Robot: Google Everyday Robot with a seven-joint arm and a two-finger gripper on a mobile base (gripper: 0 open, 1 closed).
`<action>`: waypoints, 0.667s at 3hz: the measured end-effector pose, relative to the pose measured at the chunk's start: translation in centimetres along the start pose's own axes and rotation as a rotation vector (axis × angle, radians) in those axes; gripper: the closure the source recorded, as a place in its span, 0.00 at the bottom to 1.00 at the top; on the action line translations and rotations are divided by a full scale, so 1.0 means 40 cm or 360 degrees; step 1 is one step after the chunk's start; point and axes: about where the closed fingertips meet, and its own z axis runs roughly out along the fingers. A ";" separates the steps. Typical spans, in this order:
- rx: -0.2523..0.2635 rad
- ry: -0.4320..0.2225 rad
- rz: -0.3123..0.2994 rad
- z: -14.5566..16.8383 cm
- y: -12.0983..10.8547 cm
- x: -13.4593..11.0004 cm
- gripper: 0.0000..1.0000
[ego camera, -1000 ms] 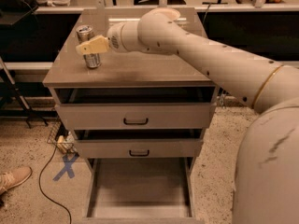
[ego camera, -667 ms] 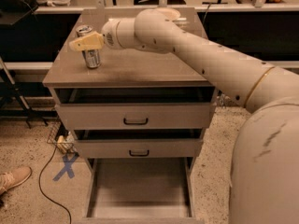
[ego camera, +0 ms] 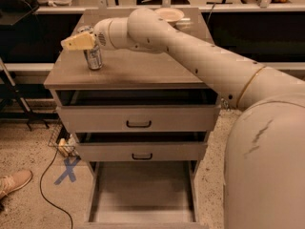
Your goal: Place redbull can into bottom drawer
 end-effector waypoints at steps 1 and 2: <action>-0.0017 0.0010 0.0008 0.020 0.015 -0.001 0.41; -0.0003 -0.0010 0.0010 0.016 0.020 -0.003 0.63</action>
Offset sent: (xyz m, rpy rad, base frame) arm -0.0038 0.0027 0.0041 0.0221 -0.0105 -0.0222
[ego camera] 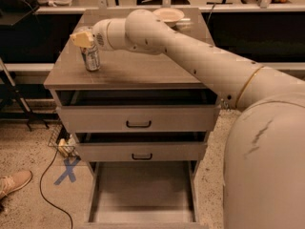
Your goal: Place redbull can into bottom drawer
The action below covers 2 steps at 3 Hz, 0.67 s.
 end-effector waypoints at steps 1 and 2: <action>0.0019 -0.0054 -0.0002 -0.068 0.002 0.005 0.87; 0.0047 -0.0096 -0.0005 -0.214 0.008 0.017 1.00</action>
Offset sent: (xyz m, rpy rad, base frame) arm -0.0812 -0.2063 0.0224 0.0564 -0.0541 -0.1453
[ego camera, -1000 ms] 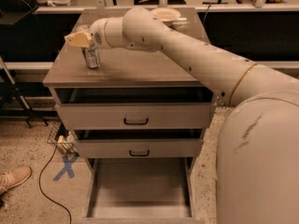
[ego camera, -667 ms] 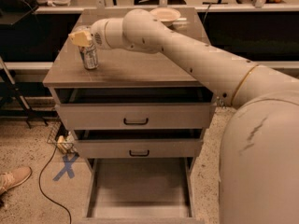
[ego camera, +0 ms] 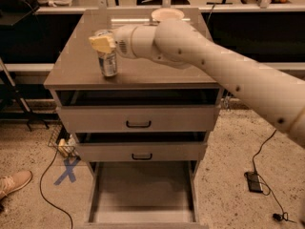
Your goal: Place redbull can into bottom drawer
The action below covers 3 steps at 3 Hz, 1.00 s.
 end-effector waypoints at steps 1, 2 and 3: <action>0.0037 -0.0039 0.0006 -0.143 0.013 0.013 1.00; 0.0152 -0.0055 0.0024 -0.245 -0.061 0.020 1.00; 0.0152 -0.0055 0.0024 -0.245 -0.061 0.021 1.00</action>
Offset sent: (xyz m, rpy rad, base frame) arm -0.0305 -0.0336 0.0051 0.0154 -0.0113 -0.0147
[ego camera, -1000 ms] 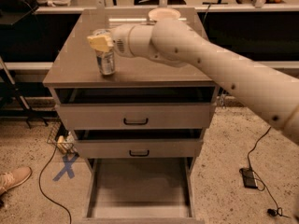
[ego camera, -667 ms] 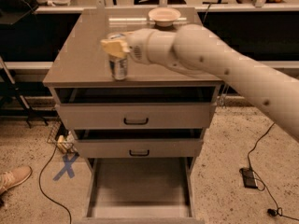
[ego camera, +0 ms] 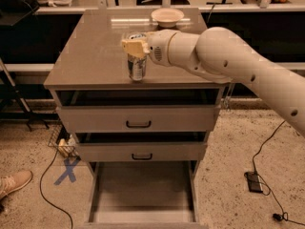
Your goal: Place redbull can into bottom drawer
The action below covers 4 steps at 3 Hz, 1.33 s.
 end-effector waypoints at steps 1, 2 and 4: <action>-0.0078 0.0046 -0.0020 -0.015 0.033 0.011 1.00; -0.0251 0.0209 -0.0057 -0.069 0.145 0.052 1.00; -0.0325 0.0488 -0.0076 -0.125 0.252 0.168 1.00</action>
Offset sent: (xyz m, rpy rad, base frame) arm -0.1362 0.0195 -0.0267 -0.2110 0.1446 0.3215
